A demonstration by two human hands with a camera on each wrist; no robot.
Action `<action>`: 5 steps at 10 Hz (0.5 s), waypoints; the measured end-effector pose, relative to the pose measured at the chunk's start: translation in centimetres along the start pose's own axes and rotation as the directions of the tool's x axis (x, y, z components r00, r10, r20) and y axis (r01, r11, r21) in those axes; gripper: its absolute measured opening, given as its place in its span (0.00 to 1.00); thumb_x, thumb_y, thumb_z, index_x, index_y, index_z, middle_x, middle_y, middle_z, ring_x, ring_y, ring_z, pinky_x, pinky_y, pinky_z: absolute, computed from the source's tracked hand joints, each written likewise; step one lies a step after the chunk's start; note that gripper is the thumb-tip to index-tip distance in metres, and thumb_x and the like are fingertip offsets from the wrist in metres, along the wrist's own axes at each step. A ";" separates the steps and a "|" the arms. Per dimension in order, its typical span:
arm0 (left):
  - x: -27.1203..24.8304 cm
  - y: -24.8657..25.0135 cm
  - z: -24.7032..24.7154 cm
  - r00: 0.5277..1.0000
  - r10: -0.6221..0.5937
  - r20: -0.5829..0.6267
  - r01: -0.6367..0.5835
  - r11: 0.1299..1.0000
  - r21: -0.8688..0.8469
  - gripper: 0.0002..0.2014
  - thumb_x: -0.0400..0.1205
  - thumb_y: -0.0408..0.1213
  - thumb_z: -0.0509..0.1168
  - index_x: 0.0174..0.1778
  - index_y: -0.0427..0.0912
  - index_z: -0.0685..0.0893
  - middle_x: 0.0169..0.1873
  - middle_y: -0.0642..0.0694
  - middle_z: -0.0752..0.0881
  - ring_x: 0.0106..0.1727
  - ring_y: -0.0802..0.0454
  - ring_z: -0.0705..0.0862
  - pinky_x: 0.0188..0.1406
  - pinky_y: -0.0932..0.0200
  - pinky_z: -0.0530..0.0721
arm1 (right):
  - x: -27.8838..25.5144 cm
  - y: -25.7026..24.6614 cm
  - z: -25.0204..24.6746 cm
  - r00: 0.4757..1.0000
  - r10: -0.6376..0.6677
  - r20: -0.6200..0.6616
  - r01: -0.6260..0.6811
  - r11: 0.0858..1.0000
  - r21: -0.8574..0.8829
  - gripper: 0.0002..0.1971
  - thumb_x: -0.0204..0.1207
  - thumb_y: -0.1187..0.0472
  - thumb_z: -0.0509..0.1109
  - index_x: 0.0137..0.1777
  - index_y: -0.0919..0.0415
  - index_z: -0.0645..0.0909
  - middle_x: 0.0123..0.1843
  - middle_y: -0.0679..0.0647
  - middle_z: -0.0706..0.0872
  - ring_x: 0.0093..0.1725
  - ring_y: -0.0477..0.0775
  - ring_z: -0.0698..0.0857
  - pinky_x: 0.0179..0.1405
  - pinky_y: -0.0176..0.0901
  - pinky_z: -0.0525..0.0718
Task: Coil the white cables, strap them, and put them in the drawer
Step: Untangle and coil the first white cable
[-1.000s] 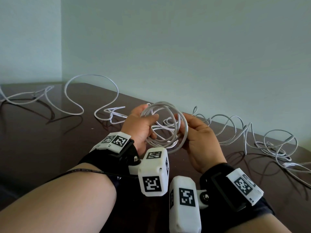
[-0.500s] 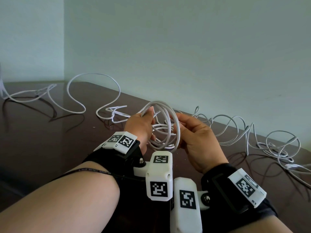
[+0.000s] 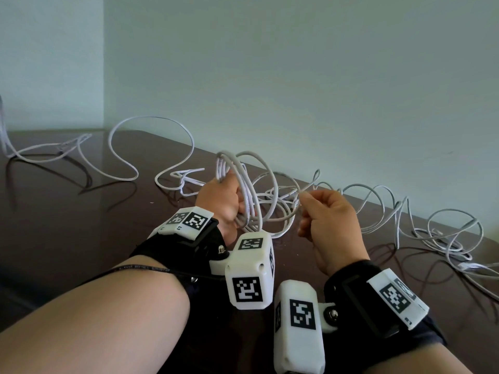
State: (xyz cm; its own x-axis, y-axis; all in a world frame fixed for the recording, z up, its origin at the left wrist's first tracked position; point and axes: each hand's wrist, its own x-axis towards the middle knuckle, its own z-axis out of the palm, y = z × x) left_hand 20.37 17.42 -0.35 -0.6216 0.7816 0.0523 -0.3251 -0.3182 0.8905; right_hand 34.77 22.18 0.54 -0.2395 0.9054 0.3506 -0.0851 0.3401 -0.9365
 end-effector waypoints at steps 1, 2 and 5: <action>0.3 -0.1 -0.2 1.000 -0.015 0.012 0.015 1.000 0.009 0.17 0.82 0.52 0.58 0.30 0.48 0.68 0.09 0.56 0.73 0.20 0.53 0.71 0.26 0.59 0.69 | 0.2 0.4 -0.1 0.998 0.058 -0.015 -0.059 0.997 -0.049 0.05 0.77 0.59 0.70 0.47 0.59 0.77 0.28 0.51 0.76 0.19 0.45 0.72 0.27 0.44 0.76; 0.2 0.0 0.1 1.000 -0.029 -0.003 0.029 0.999 0.032 0.14 0.71 0.56 0.59 0.29 0.50 0.68 0.19 0.52 0.74 0.24 0.52 0.70 0.25 0.59 0.69 | -0.1 0.3 0.0 0.998 0.065 0.026 -0.064 0.996 -0.055 0.03 0.78 0.61 0.69 0.43 0.58 0.80 0.27 0.52 0.77 0.23 0.47 0.74 0.29 0.43 0.79; -0.3 0.8 0.2 0.995 0.084 -0.047 -0.049 0.860 0.508 0.19 0.78 0.42 0.66 0.62 0.39 0.72 0.43 0.47 0.79 0.45 0.48 0.80 0.36 0.67 0.75 | -0.6 -0.3 0.3 0.994 -0.025 0.111 0.031 0.998 -0.057 0.06 0.76 0.66 0.70 0.40 0.56 0.83 0.29 0.52 0.82 0.24 0.45 0.76 0.29 0.41 0.79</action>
State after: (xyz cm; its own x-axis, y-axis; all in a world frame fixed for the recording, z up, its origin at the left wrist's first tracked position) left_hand 20.48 17.03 0.45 -0.6798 0.7257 0.1058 0.1129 -0.0389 0.9928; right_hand 34.69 21.47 0.62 -0.3430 0.8629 0.3711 -0.0374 0.3822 -0.9233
